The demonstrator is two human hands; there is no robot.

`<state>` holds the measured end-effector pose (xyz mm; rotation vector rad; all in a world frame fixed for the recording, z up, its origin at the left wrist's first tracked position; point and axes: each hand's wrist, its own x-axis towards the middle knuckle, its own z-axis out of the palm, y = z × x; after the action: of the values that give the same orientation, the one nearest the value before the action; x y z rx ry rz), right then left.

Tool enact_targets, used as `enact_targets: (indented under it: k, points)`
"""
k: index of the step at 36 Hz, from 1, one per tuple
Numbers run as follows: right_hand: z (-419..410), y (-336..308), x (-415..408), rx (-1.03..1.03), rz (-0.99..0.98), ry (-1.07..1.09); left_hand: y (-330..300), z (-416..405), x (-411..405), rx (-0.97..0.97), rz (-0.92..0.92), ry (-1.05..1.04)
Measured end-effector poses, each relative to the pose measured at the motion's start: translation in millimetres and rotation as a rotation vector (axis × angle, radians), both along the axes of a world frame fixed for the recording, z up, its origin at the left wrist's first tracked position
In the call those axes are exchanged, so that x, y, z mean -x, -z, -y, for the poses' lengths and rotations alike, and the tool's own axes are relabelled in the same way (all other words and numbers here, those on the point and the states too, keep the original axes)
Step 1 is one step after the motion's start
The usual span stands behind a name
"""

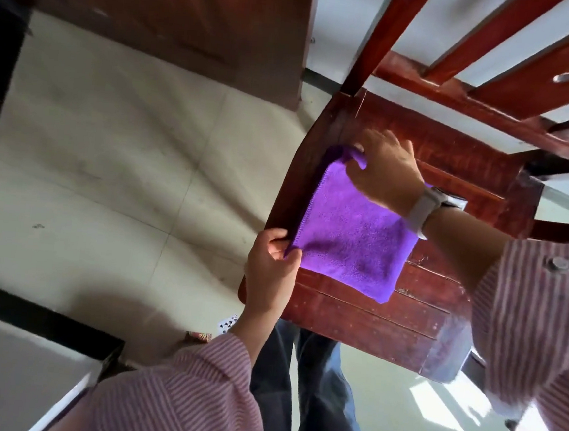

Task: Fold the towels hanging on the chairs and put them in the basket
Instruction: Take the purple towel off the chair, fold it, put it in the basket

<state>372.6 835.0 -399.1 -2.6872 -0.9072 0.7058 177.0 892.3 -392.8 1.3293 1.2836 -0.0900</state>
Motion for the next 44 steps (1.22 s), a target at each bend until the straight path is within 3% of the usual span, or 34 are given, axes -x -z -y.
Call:
enact_targets:
  k: [5, 11, 19, 27, 34, 38, 41, 44]
  points:
    - [-1.4, 6.0, -2.3, 0.020, 0.075, 0.015, 6.1, 1.4, -2.4, -0.192, -0.060, 0.067]
    - [-13.9, 11.2, 8.1, 0.123, 0.144, 0.047, 17.5, -8.2, -7.0, -0.314, -0.244, 0.340]
    - [33.5, -10.6, 59.0, -0.251, 0.231, 0.221, 5.0, -12.6, -23.8, -0.874, 0.155, 0.772]
    - [85.4, 31.2, 118.5, 0.093, 0.135, 0.271, 45.6, -1.0, -45.7, -1.044, 0.170, 1.425]
    - [91.1, 50.7, 117.6, 0.071, 0.216, 0.264, 61.8, -2.5, -45.5, -1.057, 0.138, 1.449]
    - [93.3, 45.8, 116.0, -0.058, 0.130, 0.311, 53.3, -1.5, -48.3, -1.056, 0.081, 1.487]
    - [101.6, 32.3, 121.3, -0.282, 0.036, 0.471, 40.9, -3.7, -59.3, -1.075, 0.138, 1.458]
    - [110.4, 17.0, 138.4, -0.371, -0.045, 0.811, 29.7, -2.0, -85.5, -1.120, 0.189, 1.491]
